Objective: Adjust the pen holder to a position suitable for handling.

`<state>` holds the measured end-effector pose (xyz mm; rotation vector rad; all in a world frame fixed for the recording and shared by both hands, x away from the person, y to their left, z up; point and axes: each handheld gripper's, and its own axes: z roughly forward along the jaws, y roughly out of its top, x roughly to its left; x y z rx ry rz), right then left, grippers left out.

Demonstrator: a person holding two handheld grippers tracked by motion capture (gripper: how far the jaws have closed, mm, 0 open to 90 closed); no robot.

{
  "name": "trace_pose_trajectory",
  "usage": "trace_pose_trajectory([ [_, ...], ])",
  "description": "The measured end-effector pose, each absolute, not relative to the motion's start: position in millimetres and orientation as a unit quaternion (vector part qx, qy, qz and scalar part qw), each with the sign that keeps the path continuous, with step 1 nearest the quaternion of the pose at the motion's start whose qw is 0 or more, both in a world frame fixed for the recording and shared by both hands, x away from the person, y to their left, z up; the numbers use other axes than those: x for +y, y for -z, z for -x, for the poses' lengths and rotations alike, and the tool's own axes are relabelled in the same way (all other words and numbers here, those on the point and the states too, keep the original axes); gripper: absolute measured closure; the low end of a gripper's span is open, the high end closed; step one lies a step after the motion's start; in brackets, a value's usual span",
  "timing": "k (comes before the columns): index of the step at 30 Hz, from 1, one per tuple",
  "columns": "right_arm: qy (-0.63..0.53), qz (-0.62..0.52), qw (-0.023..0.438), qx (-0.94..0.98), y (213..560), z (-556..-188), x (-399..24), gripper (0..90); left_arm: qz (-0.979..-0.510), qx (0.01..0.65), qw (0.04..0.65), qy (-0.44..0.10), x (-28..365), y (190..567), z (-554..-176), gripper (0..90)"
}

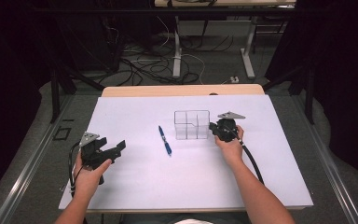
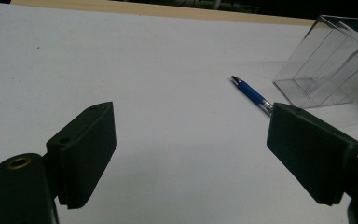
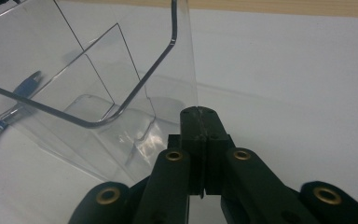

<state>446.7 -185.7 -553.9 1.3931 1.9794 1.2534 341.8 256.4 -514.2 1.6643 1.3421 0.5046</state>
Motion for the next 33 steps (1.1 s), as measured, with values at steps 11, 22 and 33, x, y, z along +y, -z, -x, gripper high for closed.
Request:
trace_pose_trajectory([
  [11, -0.448, -0.485, 0.208, 0.722, 552, -449, -170, 90.0, -0.675, 0.544, 0.455, -0.204, 256, 514, -342, 15.4],
  [22, -0.447, -0.485, 0.205, 0.722, 551, -449, -167, 85.9, -0.675, 0.544, 0.455, -0.205, 257, 514, -341, 15.5],
  [33, -0.444, -0.489, 0.224, 0.717, 534, -440, -176, 67.1, -0.676, 0.543, 0.453, -0.207, 256, 514, -342, 15.7],
])
